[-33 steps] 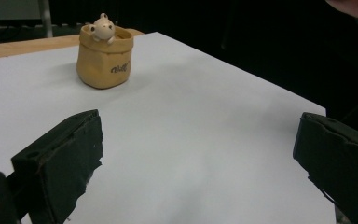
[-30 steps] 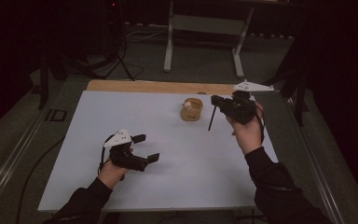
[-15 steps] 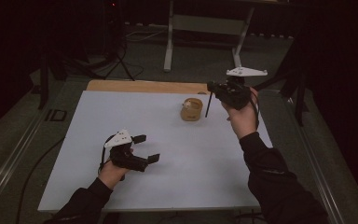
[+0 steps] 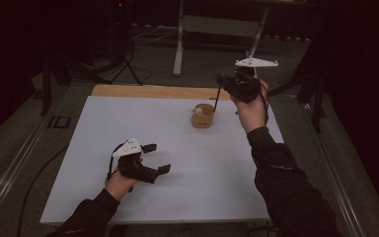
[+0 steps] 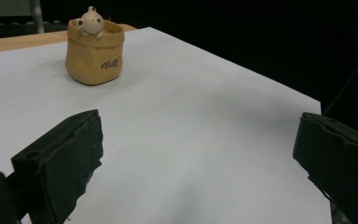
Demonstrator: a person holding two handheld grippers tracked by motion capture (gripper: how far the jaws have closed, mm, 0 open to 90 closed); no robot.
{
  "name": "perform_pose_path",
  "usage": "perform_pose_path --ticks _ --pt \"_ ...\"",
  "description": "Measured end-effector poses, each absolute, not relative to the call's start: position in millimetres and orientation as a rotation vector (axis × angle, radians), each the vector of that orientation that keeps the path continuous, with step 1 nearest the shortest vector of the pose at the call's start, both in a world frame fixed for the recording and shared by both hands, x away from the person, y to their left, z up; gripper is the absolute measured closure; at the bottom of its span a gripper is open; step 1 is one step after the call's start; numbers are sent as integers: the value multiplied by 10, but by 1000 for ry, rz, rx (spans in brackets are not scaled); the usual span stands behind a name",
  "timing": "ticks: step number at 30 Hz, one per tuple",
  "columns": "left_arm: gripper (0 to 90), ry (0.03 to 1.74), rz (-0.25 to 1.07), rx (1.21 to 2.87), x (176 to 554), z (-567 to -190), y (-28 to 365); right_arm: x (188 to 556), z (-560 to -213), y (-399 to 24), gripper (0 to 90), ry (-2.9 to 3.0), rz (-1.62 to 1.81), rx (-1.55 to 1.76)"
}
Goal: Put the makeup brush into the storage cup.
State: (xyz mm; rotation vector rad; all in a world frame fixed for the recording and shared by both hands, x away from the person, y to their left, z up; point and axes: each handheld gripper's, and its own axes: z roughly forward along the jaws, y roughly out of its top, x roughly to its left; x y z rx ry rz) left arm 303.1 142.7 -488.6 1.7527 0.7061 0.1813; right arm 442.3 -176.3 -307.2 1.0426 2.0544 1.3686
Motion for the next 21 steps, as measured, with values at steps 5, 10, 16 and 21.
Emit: perform_pose_path --ticks 5,10,16,21 --pt "19 708 189 1756 3021 -4882 1428 4519 -3072 -1721 857 2044 1360 1040" --pt "19 704 187 1757 3015 -4882 1419 4625 -3077 -1694 857 2035 1340 1054" --pt "19 704 182 1758 3015 -4886 1420 4726 -3115 -1696 857 2014 1336 1079" --pt "19 705 182 1759 3012 -4887 1422 4807 -3179 -1693 857 2009 1310 1096"
